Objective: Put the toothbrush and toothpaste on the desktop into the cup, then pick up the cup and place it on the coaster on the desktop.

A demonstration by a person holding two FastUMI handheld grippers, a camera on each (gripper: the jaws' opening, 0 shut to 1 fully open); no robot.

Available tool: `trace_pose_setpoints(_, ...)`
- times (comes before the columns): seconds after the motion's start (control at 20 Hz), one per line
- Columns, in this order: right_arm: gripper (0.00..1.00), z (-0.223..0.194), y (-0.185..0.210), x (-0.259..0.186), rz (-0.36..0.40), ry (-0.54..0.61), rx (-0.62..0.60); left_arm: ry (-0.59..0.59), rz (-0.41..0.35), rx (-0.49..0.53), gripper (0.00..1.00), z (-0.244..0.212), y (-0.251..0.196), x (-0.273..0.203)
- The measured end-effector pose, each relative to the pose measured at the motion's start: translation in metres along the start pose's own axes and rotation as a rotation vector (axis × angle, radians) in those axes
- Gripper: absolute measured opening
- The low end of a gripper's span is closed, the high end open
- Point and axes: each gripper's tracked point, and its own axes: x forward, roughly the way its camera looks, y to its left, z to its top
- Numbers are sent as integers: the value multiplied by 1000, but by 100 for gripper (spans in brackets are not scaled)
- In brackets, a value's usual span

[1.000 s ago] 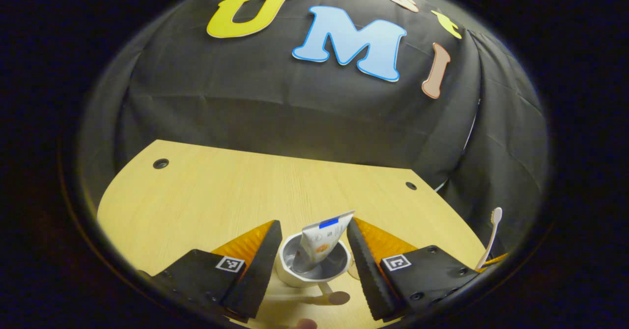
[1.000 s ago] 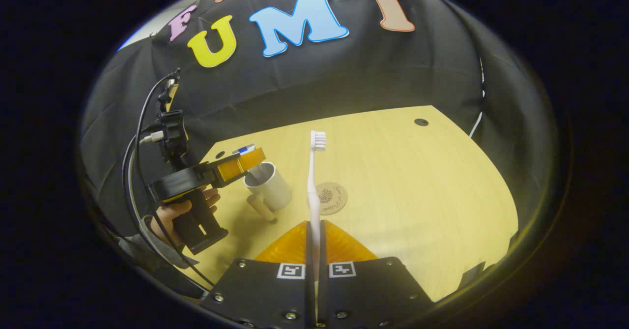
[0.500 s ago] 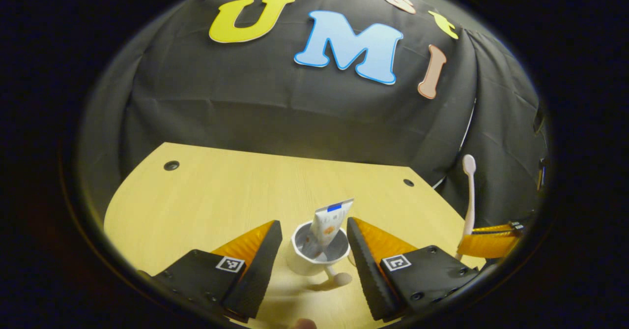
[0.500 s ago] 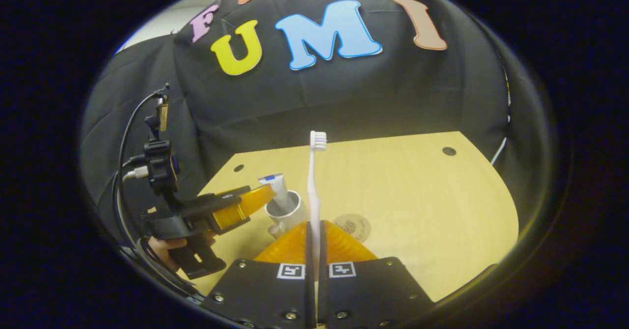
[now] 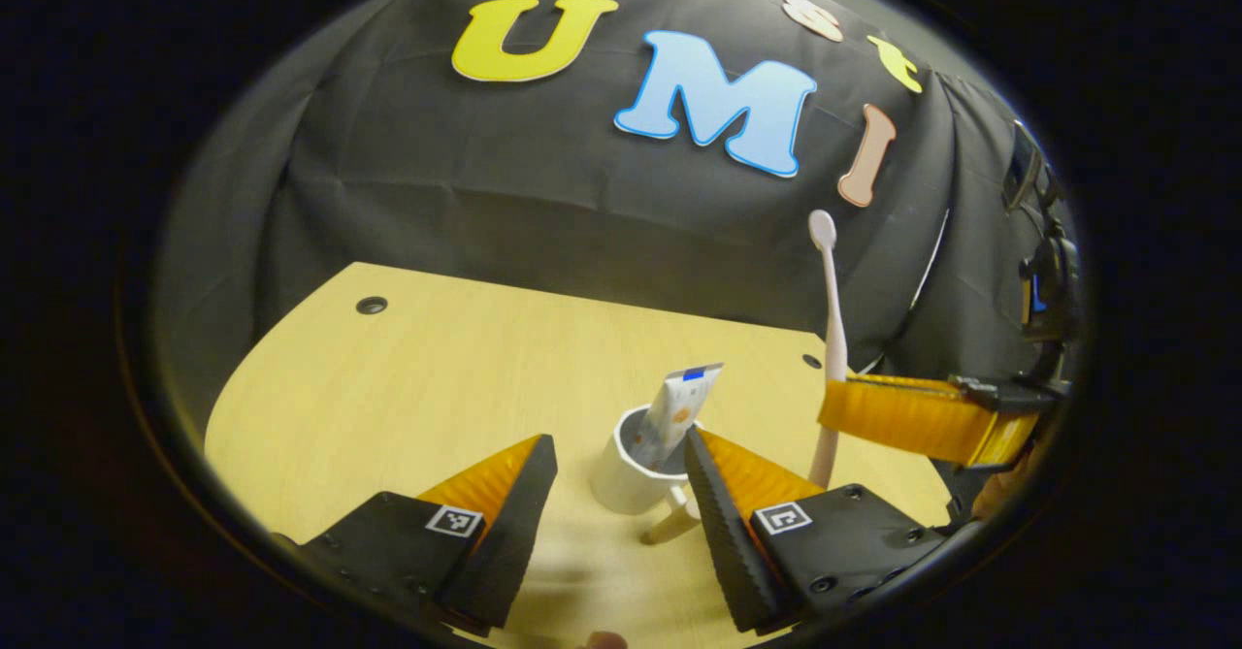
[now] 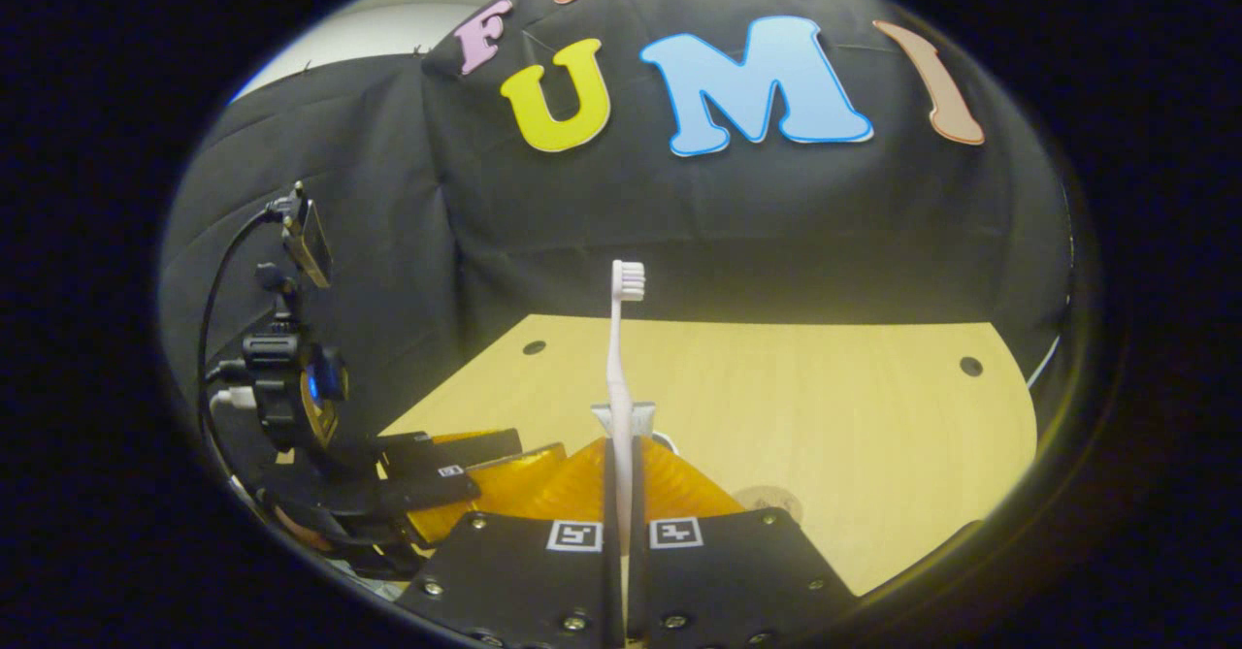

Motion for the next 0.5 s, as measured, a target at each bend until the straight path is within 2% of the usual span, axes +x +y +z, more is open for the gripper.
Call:
trace_pose_setpoints(0.1, 7, 7, 6, 11, 23, -13, -26, -7, 24, 11, 87, 0, 9, -6)
trace_pose_setpoints(0.15, 4, 11, 10, 16, 36, -23, -35, -11, 37, 18, 87, 0, 14, -9)
trace_pose_setpoints(0.3, 3, 20, 20, 32, 76, -52, -64, -11, 88, 33, 87, -2, 31, -14)
trace_pose_setpoints(0.5, 3, 22, 27, 58, 106, -67, -127, 23, 118, -6, 89, -14, 43, -18)
